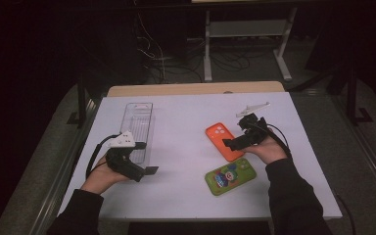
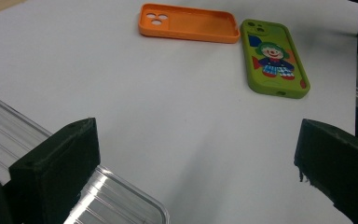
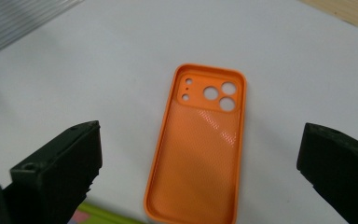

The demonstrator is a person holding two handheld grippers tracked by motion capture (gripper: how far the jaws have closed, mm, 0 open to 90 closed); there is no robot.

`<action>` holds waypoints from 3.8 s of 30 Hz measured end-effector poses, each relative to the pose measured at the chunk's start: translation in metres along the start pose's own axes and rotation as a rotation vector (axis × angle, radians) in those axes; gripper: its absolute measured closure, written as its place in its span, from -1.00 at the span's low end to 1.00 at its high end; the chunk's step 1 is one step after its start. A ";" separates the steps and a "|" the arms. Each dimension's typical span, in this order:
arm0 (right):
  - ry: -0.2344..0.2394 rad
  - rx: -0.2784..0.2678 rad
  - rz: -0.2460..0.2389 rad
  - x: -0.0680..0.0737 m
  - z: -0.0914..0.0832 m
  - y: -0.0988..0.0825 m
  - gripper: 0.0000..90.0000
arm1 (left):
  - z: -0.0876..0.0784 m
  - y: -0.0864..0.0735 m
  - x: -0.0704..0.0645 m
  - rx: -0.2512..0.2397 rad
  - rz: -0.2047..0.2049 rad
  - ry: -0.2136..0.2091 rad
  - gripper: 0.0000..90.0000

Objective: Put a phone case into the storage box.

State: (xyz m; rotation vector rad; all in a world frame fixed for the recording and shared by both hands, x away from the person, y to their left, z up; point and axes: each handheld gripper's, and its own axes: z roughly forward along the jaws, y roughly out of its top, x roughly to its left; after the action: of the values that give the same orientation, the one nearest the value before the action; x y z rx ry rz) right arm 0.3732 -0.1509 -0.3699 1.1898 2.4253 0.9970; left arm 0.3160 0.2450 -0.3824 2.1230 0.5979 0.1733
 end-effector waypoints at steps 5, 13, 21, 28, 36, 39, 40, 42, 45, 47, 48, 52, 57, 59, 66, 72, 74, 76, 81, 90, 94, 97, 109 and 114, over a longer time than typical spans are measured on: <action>-0.013 0.003 0.018 -0.002 0.004 0.009 -1.00 | -0.001 0.000 0.001 0.003 0.010 -0.001 -1.00; -0.022 -0.004 0.016 -0.004 0.013 0.025 -1.00 | 0.000 0.001 0.000 -0.005 0.001 0.000 -1.00; -0.044 -0.003 0.027 -0.002 0.021 0.037 -1.00 | 0.000 0.000 0.000 -0.005 -0.004 -0.003 -1.00; -0.056 -0.006 0.051 -0.003 0.028 0.043 -1.00 | -0.001 0.000 0.000 -0.008 -0.002 -0.001 -1.00; -0.074 0.017 0.046 -0.002 0.036 0.043 -1.00 | 0.000 0.000 -0.001 -0.004 0.000 -0.006 -1.00; -0.078 0.019 0.049 -0.001 0.038 0.042 -1.00 | 0.000 0.000 -0.001 -0.005 0.000 -0.006 -1.00; -0.076 0.027 0.058 -0.001 0.039 0.042 -1.00 | 0.000 0.000 -0.001 -0.004 -0.003 -0.006 -1.00; -0.080 0.026 0.061 -0.002 0.041 0.040 -1.00 | -0.001 0.000 -0.001 -0.006 -0.007 -0.007 -1.00; -0.074 0.044 0.067 -0.003 0.046 0.036 -1.00 | -0.001 0.000 -0.002 -0.007 -0.016 -0.009 -1.00; -0.071 0.048 0.073 -0.003 0.048 0.034 -1.00 | -0.001 0.000 -0.002 -0.005 -0.014 -0.010 -1.00; -0.070 0.053 0.080 -0.003 0.050 0.033 -1.00 | -0.001 0.000 -0.001 0.006 -0.003 -0.008 -1.00; -0.068 0.059 0.089 -0.004 0.053 0.029 -1.00 | -0.001 0.000 -0.001 0.009 0.000 -0.007 -1.00; -0.072 0.068 0.073 -0.003 0.057 0.025 -1.00 | -0.001 0.000 -0.001 0.005 -0.001 -0.007 -1.00; -0.070 0.073 0.078 -0.003 0.059 0.022 -1.00 | -0.001 0.000 0.000 0.006 -0.001 -0.007 -1.00; -0.061 0.100 0.105 -0.004 0.066 0.015 -1.00 | -0.001 -0.001 0.000 0.005 0.002 -0.006 -1.00; -0.065 0.124 0.117 -0.001 0.073 0.007 -1.00 | -0.001 -0.001 0.000 0.006 -0.006 -0.004 -1.00; -0.065 0.130 0.116 -0.001 0.075 0.004 -1.00 | -0.001 -0.001 0.000 0.008 -0.004 -0.005 -1.00; -0.066 0.127 0.121 0.000 0.077 0.003 -1.00 | 0.000 -0.002 0.000 0.009 -0.004 -0.004 -1.00; -0.080 0.146 0.106 0.003 0.083 -0.003 -1.00 | 0.000 -0.001 0.000 0.008 -0.005 -0.004 -1.00; -0.086 0.170 0.109 0.000 0.090 -0.012 -0.97 | 0.000 -0.002 0.000 0.014 0.002 -0.004 -1.00; -0.091 0.173 0.110 0.002 0.090 -0.013 -0.89 | 0.000 -0.002 0.000 0.013 0.001 -0.004 -1.00; -0.101 0.169 0.100 0.002 0.091 -0.013 -0.86 | 0.000 -0.002 0.000 0.015 -0.002 -0.004 -1.00; -0.107 0.172 0.099 0.004 0.089 -0.014 -0.73 | 0.001 -0.002 0.000 0.016 -0.004 -0.005 -1.00; -0.110 0.171 0.104 0.005 0.088 -0.014 -0.69 | 0.001 -0.001 -0.001 0.012 -0.003 -0.006 -1.00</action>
State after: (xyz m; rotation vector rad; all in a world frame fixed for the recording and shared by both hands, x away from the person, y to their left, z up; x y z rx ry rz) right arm 0.4063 -0.1121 -0.4435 1.4012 2.4227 0.7421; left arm 0.3156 0.2444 -0.3842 2.1331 0.6001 0.1625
